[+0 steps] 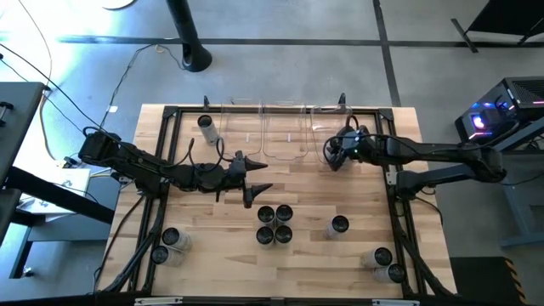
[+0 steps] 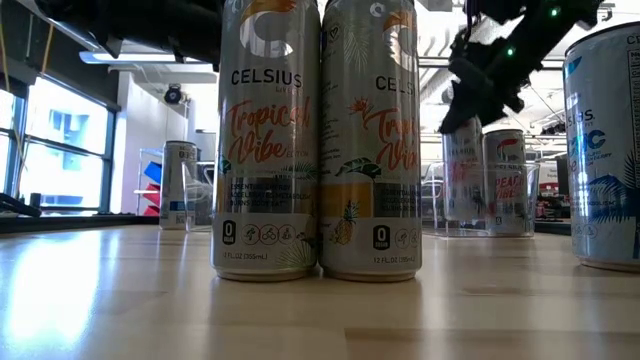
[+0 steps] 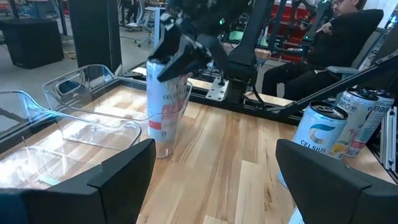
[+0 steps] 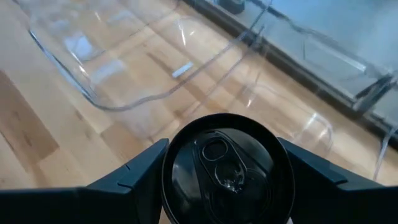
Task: Sort soda cans
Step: Put the top white-pink soda can into the right transparent bin
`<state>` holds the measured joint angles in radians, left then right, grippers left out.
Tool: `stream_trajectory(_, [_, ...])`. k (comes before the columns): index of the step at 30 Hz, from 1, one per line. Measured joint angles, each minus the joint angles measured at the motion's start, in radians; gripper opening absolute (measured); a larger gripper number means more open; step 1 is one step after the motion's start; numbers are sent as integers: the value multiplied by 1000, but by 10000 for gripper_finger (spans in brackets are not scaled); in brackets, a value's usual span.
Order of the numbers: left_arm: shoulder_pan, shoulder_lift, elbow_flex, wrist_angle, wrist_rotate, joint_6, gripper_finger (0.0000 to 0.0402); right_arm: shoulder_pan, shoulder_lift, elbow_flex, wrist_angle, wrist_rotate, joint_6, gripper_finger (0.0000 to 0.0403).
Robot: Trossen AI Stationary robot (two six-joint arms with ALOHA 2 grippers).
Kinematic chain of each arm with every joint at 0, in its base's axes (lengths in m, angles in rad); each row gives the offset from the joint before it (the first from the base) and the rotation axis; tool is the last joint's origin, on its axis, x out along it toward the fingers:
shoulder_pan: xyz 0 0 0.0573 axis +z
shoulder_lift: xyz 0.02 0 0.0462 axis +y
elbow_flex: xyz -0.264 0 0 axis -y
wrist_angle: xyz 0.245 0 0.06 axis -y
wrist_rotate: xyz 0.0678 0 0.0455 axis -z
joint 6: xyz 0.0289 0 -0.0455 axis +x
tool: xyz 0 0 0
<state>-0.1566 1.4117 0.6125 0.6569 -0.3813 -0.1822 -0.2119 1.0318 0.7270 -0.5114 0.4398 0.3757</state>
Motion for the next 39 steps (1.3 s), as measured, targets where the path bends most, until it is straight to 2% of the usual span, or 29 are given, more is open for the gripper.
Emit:
stream_trajectory(11, [0,0,0,7,0,0,328,-11,9,-22,24,-52,8,239])
stream_trajectory(18, [0,0,0,7,0,0,328,-10,9,-22,21,-58,16,281])
stream_trajectory(35, [0,0,0,6,0,-1,328,-10,11,48,-46,-71,20,287])
stream_trajectory(39, [0,0,0,5,0,-1,328,-10,8,67,-60,-44,19,287])
